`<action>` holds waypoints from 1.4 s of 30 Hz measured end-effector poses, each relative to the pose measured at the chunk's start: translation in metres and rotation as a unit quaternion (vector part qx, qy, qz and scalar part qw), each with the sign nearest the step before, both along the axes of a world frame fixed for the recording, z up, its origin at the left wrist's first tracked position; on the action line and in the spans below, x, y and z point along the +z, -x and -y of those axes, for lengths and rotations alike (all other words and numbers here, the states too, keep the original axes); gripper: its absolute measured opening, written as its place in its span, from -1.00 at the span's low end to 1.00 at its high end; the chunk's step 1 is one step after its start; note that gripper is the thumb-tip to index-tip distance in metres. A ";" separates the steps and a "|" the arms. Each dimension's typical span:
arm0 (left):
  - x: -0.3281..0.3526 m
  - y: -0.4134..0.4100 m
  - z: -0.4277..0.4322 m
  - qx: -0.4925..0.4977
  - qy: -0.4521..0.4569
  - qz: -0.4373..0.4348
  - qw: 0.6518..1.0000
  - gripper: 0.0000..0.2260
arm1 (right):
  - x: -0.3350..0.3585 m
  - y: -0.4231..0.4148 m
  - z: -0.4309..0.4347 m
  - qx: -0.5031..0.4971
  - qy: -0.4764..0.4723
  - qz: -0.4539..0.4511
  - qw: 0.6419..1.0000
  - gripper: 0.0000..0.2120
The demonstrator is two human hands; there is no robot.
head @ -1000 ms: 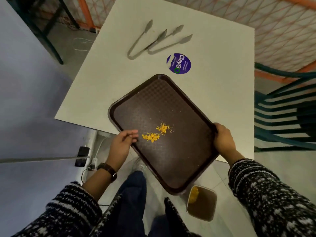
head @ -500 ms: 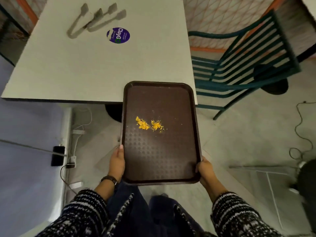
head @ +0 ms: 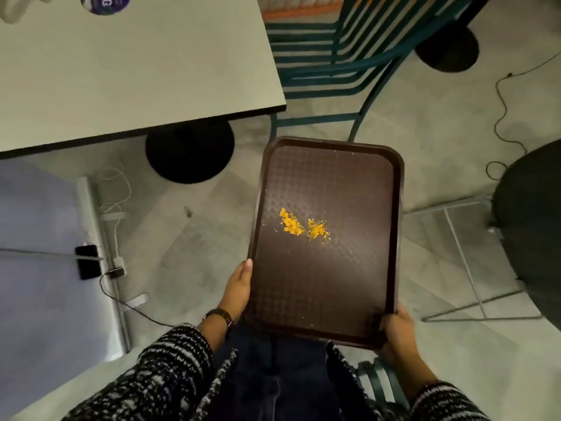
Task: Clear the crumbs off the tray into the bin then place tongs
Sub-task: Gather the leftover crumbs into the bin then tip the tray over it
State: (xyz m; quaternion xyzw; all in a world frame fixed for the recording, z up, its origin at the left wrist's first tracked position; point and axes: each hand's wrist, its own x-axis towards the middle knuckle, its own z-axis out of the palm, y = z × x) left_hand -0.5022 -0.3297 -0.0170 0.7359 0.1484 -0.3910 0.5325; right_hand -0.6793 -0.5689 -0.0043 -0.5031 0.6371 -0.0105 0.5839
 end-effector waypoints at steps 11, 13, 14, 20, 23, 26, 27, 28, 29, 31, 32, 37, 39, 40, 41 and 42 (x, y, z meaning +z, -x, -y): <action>-0.018 -0.004 -0.017 -0.048 0.002 -0.057 0.997 -0.63 | -0.032 0.060 0.023 -0.046 0.034 -0.125 0.990 -0.57; -0.026 -0.004 -0.021 -0.030 -0.005 -0.052 0.998 -0.65 | -0.049 0.065 0.032 -0.044 0.034 -0.138 0.989 -0.56; -0.032 -0.003 -0.023 -0.019 -0.009 -0.053 0.998 -0.66 | -0.060 0.067 0.036 -0.046 0.025 -0.142 0.988 -0.56; -0.085 0.001 -0.032 0.012 -0.042 -0.049 0.998 -0.71 | -0.149 0.071 0.059 -0.010 -0.002 -0.178 0.984 -0.56; -0.099 0.005 -0.031 0.035 -0.051 -0.049 0.997 -0.70 | -0.163 0.049 0.058 0.028 0.008 -0.207 0.978 -0.60; -0.107 0.010 -0.031 0.050 -0.047 -0.049 0.996 -0.70 | -0.178 0.034 0.055 0.051 0.012 -0.199 0.979 -0.59; -0.108 0.011 -0.031 0.052 -0.045 -0.049 0.996 -0.70 | -0.183 0.029 0.054 0.049 0.008 -0.196 0.979 -0.57; -0.109 0.013 -0.031 0.057 -0.044 -0.050 0.996 -0.70 | -0.187 0.022 0.052 0.045 -0.002 -0.197 0.979 -0.57; -0.110 0.014 -0.031 0.063 -0.042 -0.052 0.996 -0.70 | -0.190 0.016 0.050 0.045 -0.009 -0.196 0.980 -0.57; -0.111 0.017 -0.032 0.070 -0.037 -0.054 0.995 -0.71 | -0.192 -0.001 0.045 0.049 -0.019 -0.192 0.980 -0.55; -0.110 0.019 -0.033 0.070 -0.037 -0.055 0.995 -0.71 | -0.193 -0.008 0.043 0.048 -0.026 -0.184 0.981 -0.53; -0.100 0.024 -0.040 0.083 -0.031 -0.050 0.995 -0.71 | -0.193 -0.049 0.031 0.084 -0.036 -0.148 0.985 -0.59; -0.094 0.023 -0.041 0.095 -0.025 -0.050 0.994 -0.71 | -0.186 -0.067 0.026 0.108 -0.024 -0.139 0.984 -0.64; -0.090 0.022 -0.042 0.102 -0.022 -0.050 0.993 -0.71 | -0.182 -0.076 0.023 0.123 -0.012 -0.134 0.983 -0.65; -0.086 0.021 -0.042 0.109 -0.019 -0.050 0.993 -0.71 | -0.176 -0.084 0.020 0.142 0.004 -0.123 0.982 -0.64; -0.084 0.020 -0.043 0.113 -0.016 -0.051 0.992 -0.71 | -0.174 -0.091 0.018 0.164 0.025 -0.108 0.980 -0.62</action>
